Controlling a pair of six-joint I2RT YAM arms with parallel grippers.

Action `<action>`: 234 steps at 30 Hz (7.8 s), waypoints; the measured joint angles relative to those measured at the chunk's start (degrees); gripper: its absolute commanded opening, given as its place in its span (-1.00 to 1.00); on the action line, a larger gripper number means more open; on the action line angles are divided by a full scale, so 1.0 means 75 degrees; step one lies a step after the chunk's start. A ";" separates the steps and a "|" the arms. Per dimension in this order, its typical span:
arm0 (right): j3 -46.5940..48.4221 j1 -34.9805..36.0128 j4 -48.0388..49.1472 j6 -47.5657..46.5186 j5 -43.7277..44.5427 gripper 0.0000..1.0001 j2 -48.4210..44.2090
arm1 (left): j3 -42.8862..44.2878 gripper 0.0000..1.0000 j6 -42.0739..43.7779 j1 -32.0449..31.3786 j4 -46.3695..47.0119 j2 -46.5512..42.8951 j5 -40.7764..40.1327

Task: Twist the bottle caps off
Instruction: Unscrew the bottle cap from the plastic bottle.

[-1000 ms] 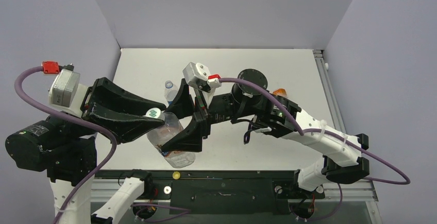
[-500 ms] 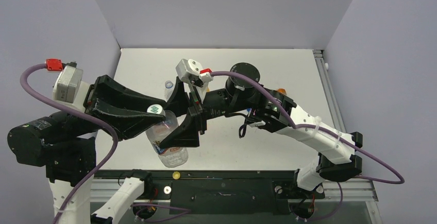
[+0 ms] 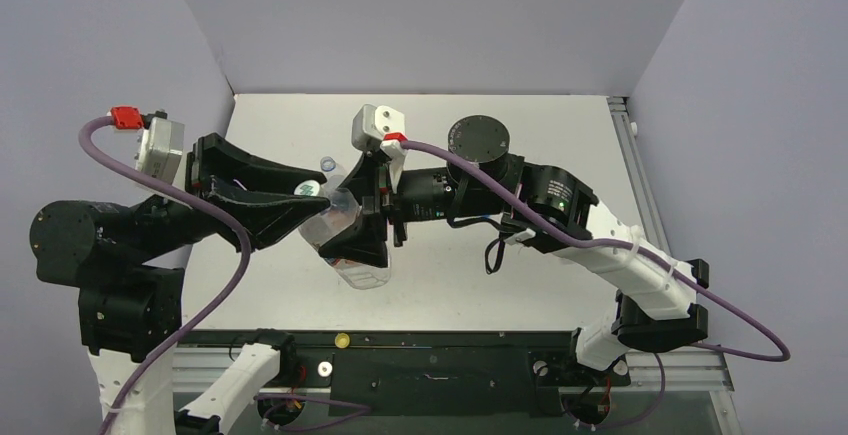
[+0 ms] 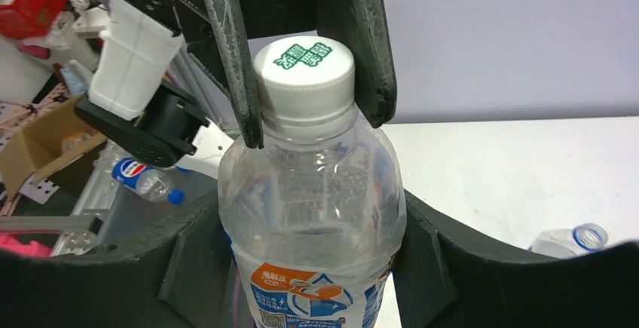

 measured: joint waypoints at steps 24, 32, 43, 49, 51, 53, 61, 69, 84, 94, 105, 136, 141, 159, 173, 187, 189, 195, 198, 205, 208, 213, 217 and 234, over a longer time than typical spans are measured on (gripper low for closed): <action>0.1746 0.2760 0.1163 -0.2174 0.9739 -1.00 0.2273 | -0.0321 -1.00 0.2162 -0.0029 -0.1591 -0.0764 -0.4281; 0.1690 0.3162 0.2731 -0.3806 1.1433 -1.00 0.2806 | -0.0356 0.35 0.2162 -0.0076 -0.1833 -0.0807 -0.5112; -0.1183 0.2334 0.2066 -0.1728 0.7440 -1.00 0.0073 | -0.0475 0.93 0.1367 0.0026 -0.1352 -0.0772 -0.4826; -0.2489 0.0114 0.2678 0.0332 0.3381 -1.00 -0.1749 | -0.0592 0.93 -0.0108 0.0032 -0.0087 -0.0871 -0.3226; -0.2495 -0.0035 0.3139 0.0883 0.2031 -1.00 -0.1868 | -0.0595 0.93 -0.0784 0.0032 0.0565 -0.0842 -0.2445; -0.2495 -0.0050 0.3547 0.1381 0.0697 -1.00 -0.1842 | -0.0595 0.93 -0.1250 0.0032 0.1052 -0.0813 -0.1874; -0.2509 -0.0026 0.4319 0.2597 -0.2197 -1.00 -0.1049 | -0.0545 0.93 -0.2355 0.0032 0.2433 -0.0551 -0.0315; -0.2407 -0.0026 0.4549 0.2967 -0.2824 -1.00 -0.0764 | -0.0428 0.90 -0.3028 0.0032 0.3139 -0.0472 0.0335; -0.1988 -0.0143 0.5193 0.3468 -0.3133 -1.00 -0.0111 | -0.0219 -0.70 -0.3107 -0.0029 0.3497 -0.0242 0.0565; -0.1982 -0.0219 0.5400 0.3646 -0.3214 -1.00 -0.0073 | -0.0219 -1.00 -0.3063 -0.0035 0.3503 -0.0216 0.0481; -0.1955 -0.0172 0.4077 0.2194 -0.1647 -1.00 -0.0440 | -0.0122 -1.00 -0.2314 0.0035 0.2591 -0.0009 0.0108; -0.0452 0.4048 0.6228 -0.5785 1.2488 -1.00 0.1813 | -0.0023 0.94 0.0568 0.0160 -0.0417 -0.0265 -0.1702; -0.1300 0.3984 0.5316 -0.4406 1.1657 -1.00 0.0991 | -0.0023 0.93 0.0697 0.0254 -0.0364 -0.0315 -0.2162; -0.2215 0.0093 0.3791 0.1711 -0.1370 -1.00 -0.1137 | 0.0149 0.95 -0.2862 0.0254 0.2611 -0.0090 -0.0221; -0.1545 0.0061 0.3590 0.2218 -0.2745 -1.00 -0.0329 | 0.0169 0.66 -0.3599 0.0251 0.3363 0.0017 0.0469; -0.1300 -0.0318 0.4584 0.3249 -0.3217 -1.00 0.0096 | 0.0227 -1.00 -0.3652 0.0157 0.3681 0.0245 0.0697; -0.1314 -0.0379 0.4654 0.3337 -0.3261 -1.00 0.0096 | 0.0233 -1.00 -0.3646 0.0143 0.3707 0.0300 0.0685; -0.1381 -0.0428 0.4715 0.3343 -0.3270 -1.00 0.0096 | 0.0233 -1.00 -0.3585 0.0134 0.3654 0.0332 0.0699; -0.1393 -0.0423 0.4479 0.2975 -0.3016 -1.00 0.0044 | 0.0233 -1.00 -0.3392 0.0134 0.3491 0.0335 0.0685; -0.1390 0.0408 0.2748 0.0973 0.0259 -1.00 -0.0583 | 0.0233 -1.00 -0.2798 0.0152 0.2938 0.0443 0.0399; -0.1320 0.1186 0.2375 0.0061 0.2326 -1.00 -0.0682 | 0.0233 -1.00 -0.2664 0.0189 0.2871 0.0437 0.0350; -0.1020 0.2678 0.2384 -0.1676 0.6082 -1.00 -0.0388 | 0.0233 -1.00 -0.2425 0.0248 0.2830 0.0411 0.0289; -0.0455 0.3573 0.3226 -0.3200 0.9113 -1.00 0.0460 | 0.0233 -1.00 -0.2148 0.0335 0.2719 0.0396 0.0125; -0.2331 0.3544 0.5088 -0.4293 1.1001 -1.00 0.0035 | 0.0388 0.93 -0.1684 0.0437 0.1772 0.0160 -0.0393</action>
